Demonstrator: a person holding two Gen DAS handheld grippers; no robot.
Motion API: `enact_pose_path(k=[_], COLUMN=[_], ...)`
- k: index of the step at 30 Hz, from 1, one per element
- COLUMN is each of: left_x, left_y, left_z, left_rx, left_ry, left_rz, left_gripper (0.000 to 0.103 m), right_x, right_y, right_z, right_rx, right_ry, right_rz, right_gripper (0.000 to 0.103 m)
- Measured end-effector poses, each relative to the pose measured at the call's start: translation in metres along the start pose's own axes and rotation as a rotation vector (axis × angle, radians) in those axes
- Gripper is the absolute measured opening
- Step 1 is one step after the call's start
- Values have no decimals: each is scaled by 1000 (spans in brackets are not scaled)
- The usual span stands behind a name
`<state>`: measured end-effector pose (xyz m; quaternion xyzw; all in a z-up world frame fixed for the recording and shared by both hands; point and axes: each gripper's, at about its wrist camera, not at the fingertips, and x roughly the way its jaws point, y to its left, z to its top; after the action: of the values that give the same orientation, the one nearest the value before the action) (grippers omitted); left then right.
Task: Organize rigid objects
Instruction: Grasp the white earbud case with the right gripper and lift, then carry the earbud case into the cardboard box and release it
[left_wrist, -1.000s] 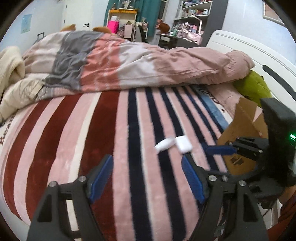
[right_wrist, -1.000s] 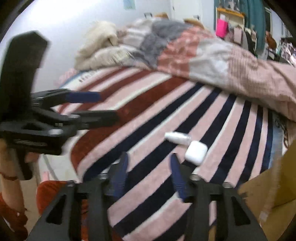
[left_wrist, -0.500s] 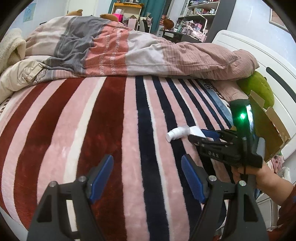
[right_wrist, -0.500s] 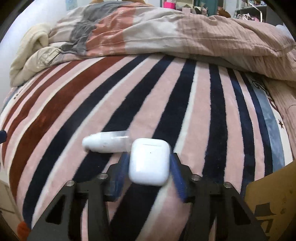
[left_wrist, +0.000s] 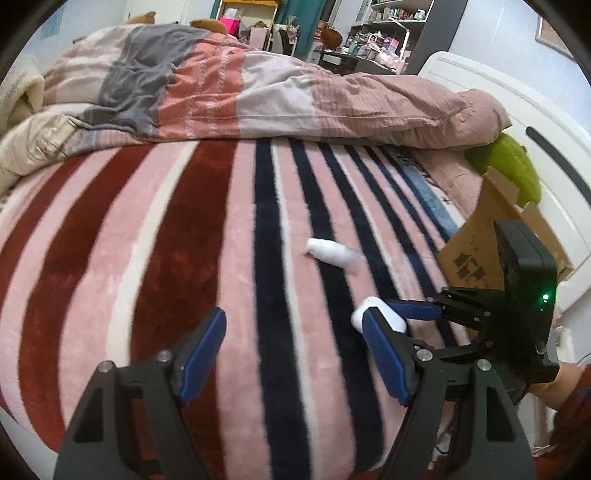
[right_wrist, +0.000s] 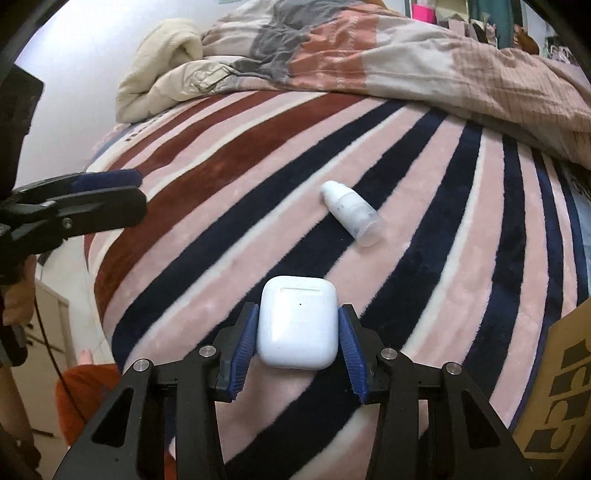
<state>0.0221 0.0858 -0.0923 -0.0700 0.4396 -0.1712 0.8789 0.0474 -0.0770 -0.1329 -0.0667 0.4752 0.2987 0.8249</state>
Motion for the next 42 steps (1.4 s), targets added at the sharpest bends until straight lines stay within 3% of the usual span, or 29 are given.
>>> enact_pose_path(k=[9, 16, 22, 26, 31, 35, 42], left_x=[-13, -33, -23, -3, 31, 53, 63], left_y=[-50, -116, -181, -229, -274, -291, -301], left_z=[21, 50, 79, 96, 100, 98, 96], left_rx=[4, 82, 174, 255, 331, 345, 364], left_ry=[-18, -50, -26, 12, 104, 169, 200], left_rz=[-202, -328, -354, -367, -383, -392, -385], left_gripper=[69, 30, 29, 29, 29, 29, 29], right_x=[-76, -141, -186, -209, -224, -223, -221], right_y=[27, 20, -18, -51, -94, -118, -130], right_z=[10, 4, -5, -13, -23, -35, -42], right_rx=[-137, -180, -126, -76, 33, 95, 122], right_ry=[-169, -308, -380, -371, -284, -209, -163], right_rz=[57, 44, -46, -109, -155, -153, -172], right_gripper=[40, 40, 40, 40, 39, 39, 39])
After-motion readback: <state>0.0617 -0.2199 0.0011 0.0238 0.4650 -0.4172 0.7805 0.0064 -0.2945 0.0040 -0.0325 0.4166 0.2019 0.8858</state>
